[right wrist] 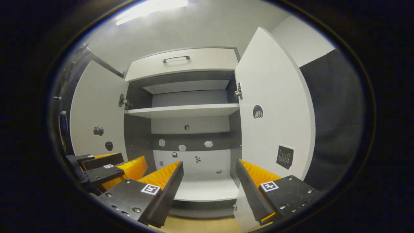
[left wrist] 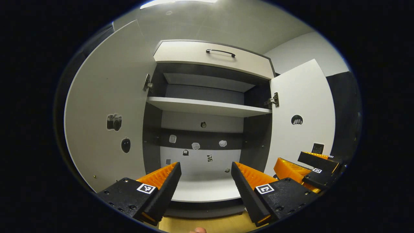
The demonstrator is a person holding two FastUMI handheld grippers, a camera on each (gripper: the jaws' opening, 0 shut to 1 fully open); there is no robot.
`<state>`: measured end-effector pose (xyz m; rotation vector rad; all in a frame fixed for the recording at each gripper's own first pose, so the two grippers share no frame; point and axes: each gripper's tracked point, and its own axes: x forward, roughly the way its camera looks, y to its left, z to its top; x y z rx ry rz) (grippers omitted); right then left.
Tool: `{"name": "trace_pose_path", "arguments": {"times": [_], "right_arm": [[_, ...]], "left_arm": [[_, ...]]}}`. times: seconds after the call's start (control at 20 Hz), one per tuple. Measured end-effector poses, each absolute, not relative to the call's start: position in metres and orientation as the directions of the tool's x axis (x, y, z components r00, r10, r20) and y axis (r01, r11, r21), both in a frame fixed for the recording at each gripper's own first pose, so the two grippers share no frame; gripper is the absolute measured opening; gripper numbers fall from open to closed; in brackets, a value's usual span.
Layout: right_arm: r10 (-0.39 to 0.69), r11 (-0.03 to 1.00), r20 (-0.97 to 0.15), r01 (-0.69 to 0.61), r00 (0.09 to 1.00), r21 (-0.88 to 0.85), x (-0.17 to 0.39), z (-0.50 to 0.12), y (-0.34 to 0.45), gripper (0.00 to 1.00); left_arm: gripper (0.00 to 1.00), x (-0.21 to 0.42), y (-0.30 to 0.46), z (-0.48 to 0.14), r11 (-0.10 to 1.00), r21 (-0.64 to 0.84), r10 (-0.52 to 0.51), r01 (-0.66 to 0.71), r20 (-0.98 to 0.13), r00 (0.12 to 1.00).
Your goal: Open the right door of the double-door shoe cabinet with the right hand, and open the left door with the left hand.
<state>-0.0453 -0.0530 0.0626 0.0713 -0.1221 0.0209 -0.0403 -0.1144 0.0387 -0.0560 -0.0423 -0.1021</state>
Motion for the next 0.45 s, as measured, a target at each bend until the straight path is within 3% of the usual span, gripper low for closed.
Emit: {"name": "trace_pose_path", "arguments": {"times": [0.45], "right_arm": [[0.027, 0.997, 0.123, -0.036, 0.992, 0.066, -0.0452, 0.0626, -0.0501, 0.97]], "left_arm": [[1.00, -0.0415, -0.1109, 0.0423, 0.994, -0.050, -0.092, 0.095, 0.062, 0.994]]}}
